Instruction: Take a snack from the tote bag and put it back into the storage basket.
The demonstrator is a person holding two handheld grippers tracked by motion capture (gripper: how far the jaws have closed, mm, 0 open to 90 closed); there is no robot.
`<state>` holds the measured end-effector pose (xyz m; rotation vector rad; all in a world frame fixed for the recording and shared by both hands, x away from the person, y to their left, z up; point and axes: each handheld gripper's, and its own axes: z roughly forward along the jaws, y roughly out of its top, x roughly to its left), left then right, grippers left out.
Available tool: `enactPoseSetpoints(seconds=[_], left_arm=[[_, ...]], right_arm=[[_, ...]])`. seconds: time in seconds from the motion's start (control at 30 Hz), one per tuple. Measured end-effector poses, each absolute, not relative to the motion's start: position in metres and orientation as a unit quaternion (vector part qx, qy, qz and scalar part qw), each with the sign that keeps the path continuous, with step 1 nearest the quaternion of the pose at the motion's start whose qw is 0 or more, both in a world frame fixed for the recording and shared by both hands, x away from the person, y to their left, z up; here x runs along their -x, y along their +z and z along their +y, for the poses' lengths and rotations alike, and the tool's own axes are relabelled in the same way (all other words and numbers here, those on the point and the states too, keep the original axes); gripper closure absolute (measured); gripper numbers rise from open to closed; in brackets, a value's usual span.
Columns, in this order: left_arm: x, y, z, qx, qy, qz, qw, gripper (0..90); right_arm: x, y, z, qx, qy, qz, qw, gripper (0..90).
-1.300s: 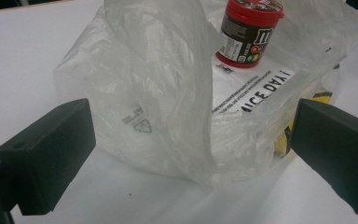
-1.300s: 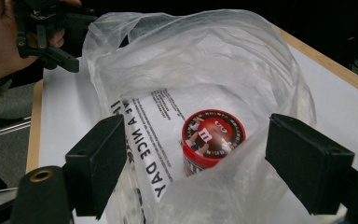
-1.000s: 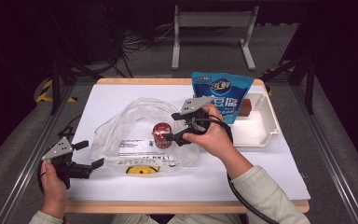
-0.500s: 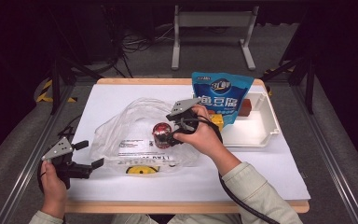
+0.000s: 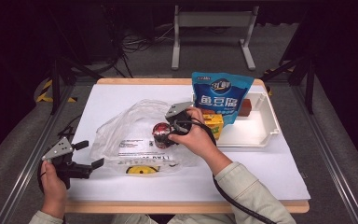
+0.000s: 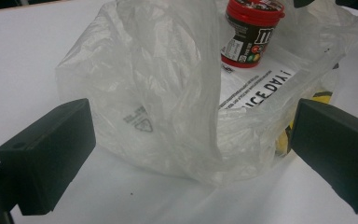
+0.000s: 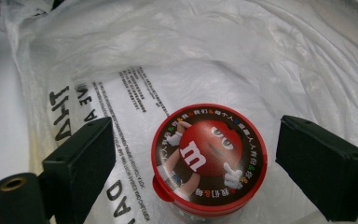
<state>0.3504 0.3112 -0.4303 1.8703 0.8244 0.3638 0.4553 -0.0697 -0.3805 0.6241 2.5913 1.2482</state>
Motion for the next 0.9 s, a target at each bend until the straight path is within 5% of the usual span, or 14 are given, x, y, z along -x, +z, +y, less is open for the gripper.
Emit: enactPoseSetpoints(seconds=[0.9], left_arm=[[-0.35,-0.43,0.312,-0.774,0.152,0.342,0.51,0.6]], right_arm=[[-0.462,-0.415,-0.064,-0.226,0.395,0.885,0.095,12.4]])
